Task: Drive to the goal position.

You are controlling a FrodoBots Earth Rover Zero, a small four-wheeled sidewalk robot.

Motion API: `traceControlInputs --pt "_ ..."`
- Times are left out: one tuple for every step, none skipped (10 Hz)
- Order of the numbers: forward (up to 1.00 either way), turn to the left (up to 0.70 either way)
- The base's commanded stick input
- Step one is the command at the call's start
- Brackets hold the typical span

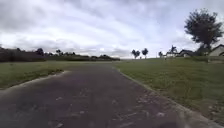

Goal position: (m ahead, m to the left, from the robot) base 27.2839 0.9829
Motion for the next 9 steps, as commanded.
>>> traceControlInputs --pt "0.09 0.01" --pt "0.09 0.01" --pt "0.09 0.01" --pt "0.09 0.01" --pt "0.09 0.01" --pt "0.09 0.01" --pt "0.09 0.01" --pt "0.09 0.01" --pt "0.09 0.01"
